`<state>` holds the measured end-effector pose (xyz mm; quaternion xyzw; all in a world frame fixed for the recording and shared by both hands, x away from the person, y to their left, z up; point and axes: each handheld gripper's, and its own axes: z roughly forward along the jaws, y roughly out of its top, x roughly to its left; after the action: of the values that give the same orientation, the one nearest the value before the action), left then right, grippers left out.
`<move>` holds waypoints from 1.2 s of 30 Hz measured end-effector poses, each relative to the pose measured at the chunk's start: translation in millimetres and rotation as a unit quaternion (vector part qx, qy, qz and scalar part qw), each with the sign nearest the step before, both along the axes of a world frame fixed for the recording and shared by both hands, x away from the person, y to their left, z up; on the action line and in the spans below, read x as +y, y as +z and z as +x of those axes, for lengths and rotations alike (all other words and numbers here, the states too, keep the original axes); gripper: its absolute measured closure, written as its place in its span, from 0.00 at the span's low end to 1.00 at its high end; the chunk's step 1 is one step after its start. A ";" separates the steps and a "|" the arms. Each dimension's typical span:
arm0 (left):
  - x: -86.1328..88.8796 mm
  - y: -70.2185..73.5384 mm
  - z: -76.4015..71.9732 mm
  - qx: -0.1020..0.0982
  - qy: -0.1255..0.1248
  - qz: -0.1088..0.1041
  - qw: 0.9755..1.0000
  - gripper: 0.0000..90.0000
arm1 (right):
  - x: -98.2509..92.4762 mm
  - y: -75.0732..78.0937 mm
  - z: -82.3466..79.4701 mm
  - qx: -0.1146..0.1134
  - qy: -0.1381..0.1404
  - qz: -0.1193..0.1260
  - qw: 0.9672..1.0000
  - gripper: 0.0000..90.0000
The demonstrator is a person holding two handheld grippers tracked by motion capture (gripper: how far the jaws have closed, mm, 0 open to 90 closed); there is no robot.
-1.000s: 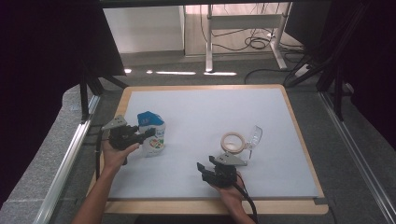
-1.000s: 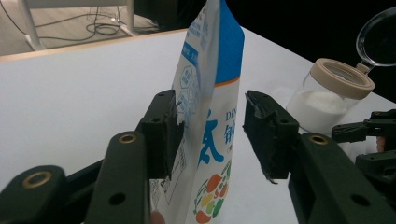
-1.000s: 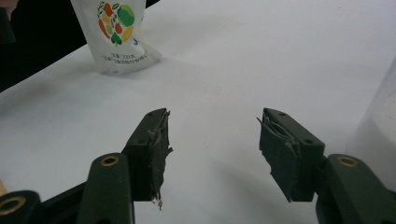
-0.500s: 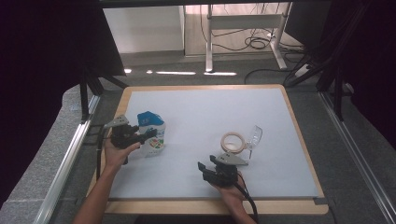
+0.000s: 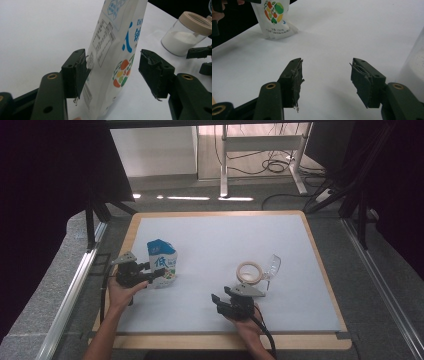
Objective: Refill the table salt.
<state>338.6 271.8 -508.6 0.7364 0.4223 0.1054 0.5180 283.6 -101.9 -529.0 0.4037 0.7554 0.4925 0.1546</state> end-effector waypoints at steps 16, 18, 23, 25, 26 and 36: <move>-4.5 -11.9 -16.2 0.006 0.014 0.029 0.999 0.39 | -24.6 14.5 -5.0 -0.030 0.014 0.010 0.999 0.48; -4.8 -12.3 -17.9 0.004 0.020 0.040 0.999 0.39 | -30.9 15.7 -5.4 -0.030 0.013 0.011 0.999 0.48; -4.7 -14.5 -21.9 0.010 0.021 0.040 0.999 0.39 | -46.9 19.5 -8.9 -0.033 0.011 0.015 0.999 0.48; -4.3 -14.9 -23.4 0.010 0.021 0.040 0.999 0.39 | -53.6 21.2 -10.9 -0.033 0.008 0.019 0.999 0.48; -4.2 -15.1 -23.8 0.010 0.022 0.041 0.999 0.38 | -57.2 22.2 -11.8 -0.033 0.006 0.020 0.999 0.48; -2.7 -17.1 -27.9 0.013 0.024 0.046 0.999 0.38 | -91.7 32.8 -20.4 -0.047 -0.015 0.031 0.998 0.54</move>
<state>310.7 269.0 -525.7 0.7504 0.4412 0.1279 0.4752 263.2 -193.6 -496.2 0.3959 0.7260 0.5313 0.1842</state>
